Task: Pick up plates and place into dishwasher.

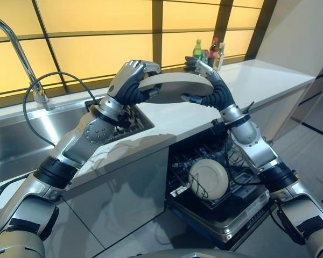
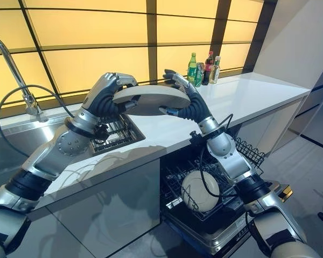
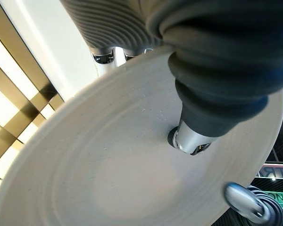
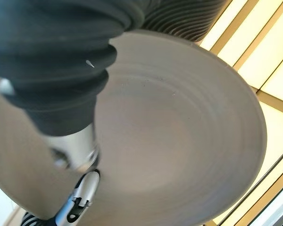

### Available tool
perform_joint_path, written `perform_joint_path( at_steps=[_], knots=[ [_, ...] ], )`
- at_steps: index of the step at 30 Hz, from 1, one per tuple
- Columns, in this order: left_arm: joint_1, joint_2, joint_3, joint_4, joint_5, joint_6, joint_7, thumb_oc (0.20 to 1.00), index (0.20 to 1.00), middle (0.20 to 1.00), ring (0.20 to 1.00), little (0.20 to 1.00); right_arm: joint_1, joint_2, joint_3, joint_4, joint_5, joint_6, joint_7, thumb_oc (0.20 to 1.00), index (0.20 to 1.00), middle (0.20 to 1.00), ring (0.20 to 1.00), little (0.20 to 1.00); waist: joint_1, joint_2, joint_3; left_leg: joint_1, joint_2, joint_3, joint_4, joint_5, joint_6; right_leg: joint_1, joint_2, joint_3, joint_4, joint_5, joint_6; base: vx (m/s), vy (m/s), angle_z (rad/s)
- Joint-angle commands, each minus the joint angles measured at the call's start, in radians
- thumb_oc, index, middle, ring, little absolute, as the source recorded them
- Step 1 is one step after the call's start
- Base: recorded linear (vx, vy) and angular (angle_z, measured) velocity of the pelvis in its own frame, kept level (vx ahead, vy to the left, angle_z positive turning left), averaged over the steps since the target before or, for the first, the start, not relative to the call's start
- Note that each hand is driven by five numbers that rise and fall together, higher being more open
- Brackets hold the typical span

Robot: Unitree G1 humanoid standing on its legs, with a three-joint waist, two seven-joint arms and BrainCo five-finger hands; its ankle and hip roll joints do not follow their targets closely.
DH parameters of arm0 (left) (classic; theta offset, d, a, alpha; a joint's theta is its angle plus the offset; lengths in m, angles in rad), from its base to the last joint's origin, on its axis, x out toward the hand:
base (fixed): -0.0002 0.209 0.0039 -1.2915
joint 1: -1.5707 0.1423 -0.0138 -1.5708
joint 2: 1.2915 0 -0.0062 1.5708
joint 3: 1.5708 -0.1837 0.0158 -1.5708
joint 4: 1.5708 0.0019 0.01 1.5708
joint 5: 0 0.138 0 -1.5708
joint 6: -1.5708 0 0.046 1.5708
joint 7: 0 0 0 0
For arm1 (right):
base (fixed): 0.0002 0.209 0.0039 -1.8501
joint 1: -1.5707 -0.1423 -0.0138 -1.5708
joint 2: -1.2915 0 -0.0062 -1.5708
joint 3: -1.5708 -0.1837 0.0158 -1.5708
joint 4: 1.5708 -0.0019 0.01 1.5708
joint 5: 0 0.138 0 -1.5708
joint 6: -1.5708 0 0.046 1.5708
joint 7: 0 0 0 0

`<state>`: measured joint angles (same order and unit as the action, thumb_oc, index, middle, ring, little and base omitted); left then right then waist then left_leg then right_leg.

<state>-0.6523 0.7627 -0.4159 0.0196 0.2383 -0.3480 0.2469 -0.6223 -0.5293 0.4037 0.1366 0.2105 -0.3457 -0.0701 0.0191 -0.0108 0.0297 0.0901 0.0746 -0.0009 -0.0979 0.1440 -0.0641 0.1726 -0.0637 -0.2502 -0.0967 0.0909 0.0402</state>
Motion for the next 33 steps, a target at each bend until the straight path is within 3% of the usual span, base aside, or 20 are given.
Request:
perform_joint_path(
  at_steps=[1, 12, 13, 14, 15, 19, 20, 26, 33],
  knots=[
    [-0.154, -0.052, -0.052, -0.051, -0.065, -0.051, 0.003, 0.200, 0.200, 0.200, 0.200, 0.200, -0.187, 0.006, 0.043, 0.036, 0.023, -0.009, 0.020, 0.200, 0.200, 0.200, 0.200, 0.200, 0.052, 0.007, 0.049, 0.059, -0.037, 0.009, 0.029, -0.216, 0.014, 0.008, -0.056, 0.012, 0.023, -0.135, 0.065, 0.00, 0.000, 0.00],
    [-0.143, -0.052, -0.048, -0.052, -0.072, -0.023, -0.019, 0.200, 0.200, 0.200, 0.200, 0.200, -0.165, -0.011, 0.017, 0.032, -0.033, -0.014, 0.003, 0.200, 0.200, 0.200, 0.200, 0.200, 0.037, 0.007, 0.051, 0.068, -0.036, 0.022, 0.029, -0.222, 0.019, 0.008, -0.053, 0.030, 0.022, -0.133, 0.065, 0.00, 0.000, 0.00],
    [-0.137, -0.050, -0.047, -0.051, -0.073, -0.014, -0.028, 0.391, 0.391, 0.391, 0.391, 0.391, -0.159, -0.018, 0.015, 0.031, -0.056, -0.015, -0.001, 0.200, 0.200, 0.200, 0.200, 0.200, 0.035, 0.006, 0.051, 0.068, -0.035, 0.024, 0.029, -0.222, 0.019, 0.008, -0.052, 0.032, 0.021, -0.133, 0.066, 0.00, 0.000, 0.00],
    [-0.133, -0.046, -0.045, -0.048, -0.080, -0.012, -0.030, 0.736, 0.736, 0.736, 0.736, 0.736, -0.155, -0.026, 0.014, 0.029, -0.071, -0.015, -0.004, 0.200, 0.200, 0.200, 0.200, 0.200, 0.034, 0.006, 0.050, 0.069, -0.035, 0.026, 0.029, -0.223, 0.019, 0.008, -0.052, 0.034, 0.021, -0.133, 0.066, 0.00, 0.000, 0.00],
    [-0.119, -0.037, -0.039, -0.043, -0.094, -0.011, -0.038, 1.000, 1.000, 1.000, 1.000, 1.000, -0.147, -0.049, 0.007, 0.026, -0.098, -0.008, -0.009, 0.200, 0.200, 0.200, 0.200, 0.200, 0.031, 0.005, 0.050, 0.070, -0.034, 0.029, 0.029, -0.223, 0.019, 0.008, -0.051, 0.037, 0.020, -0.133, 0.066, 0.00, 0.000, 0.00],
    [-0.066, -0.010, -0.008, -0.036, -0.123, -0.039, -0.074, 1.000, 1.000, 1.000, 1.000, 1.000, -0.107, -0.122, -0.034, 0.013, -0.142, 0.004, -0.020, 0.200, 0.200, 0.200, 0.200, 0.200, 0.023, 0.004, 0.051, 0.072, -0.033, 0.040, 0.029, -0.225, 0.021, 0.004, -0.047, 0.046, 0.019, -0.131, 0.068, 0.01, -0.004, -0.02],
    [0.000, 0.019, 0.032, -0.054, -0.151, -0.046, -0.107, 1.000, 1.000, 1.000, 1.000, 1.000, -0.053, -0.189, -0.094, 0.010, -0.148, 0.007, -0.023, 0.200, 0.200, 0.200, 0.200, 0.200, 0.015, 0.002, 0.058, 0.073, -0.031, 0.046, 0.030, -0.227, 0.022, 0.002, -0.044, 0.053, 0.020, -0.129, 0.069, 0.01, -0.014, -0.09],
    [0.144, 0.081, 0.117, -0.053, -0.152, -0.051, -0.131, 1.000, 1.000, 1.000, 1.000, 1.000, 0.079, -0.337, -0.252, 0.049, -0.197, 0.027, -0.052, 0.200, 0.200, 0.200, 0.200, 0.200, -0.004, -0.004, 0.073, 0.074, -0.030, 0.062, 0.028, -0.231, 0.025, -0.009, -0.035, 0.074, 0.021, -0.124, 0.073, 0.00, -0.018, -0.11],
    [0.279, 0.136, 0.178, -0.028, -0.128, -0.045, -0.151, 1.000, 1.000, 1.000, 1.000, 1.000, 0.229, -0.449, -0.380, 0.112, -0.301, 0.082, -0.076, 0.200, 0.200, 0.200, 0.200, 0.200, -0.022, -0.011, 0.090, 0.073, -0.030, 0.082, 0.028, -0.231, 0.026, -0.020, -0.030, 0.096, 0.021, -0.115, 0.079, 0.01, -0.035, -0.11]
  ],
)
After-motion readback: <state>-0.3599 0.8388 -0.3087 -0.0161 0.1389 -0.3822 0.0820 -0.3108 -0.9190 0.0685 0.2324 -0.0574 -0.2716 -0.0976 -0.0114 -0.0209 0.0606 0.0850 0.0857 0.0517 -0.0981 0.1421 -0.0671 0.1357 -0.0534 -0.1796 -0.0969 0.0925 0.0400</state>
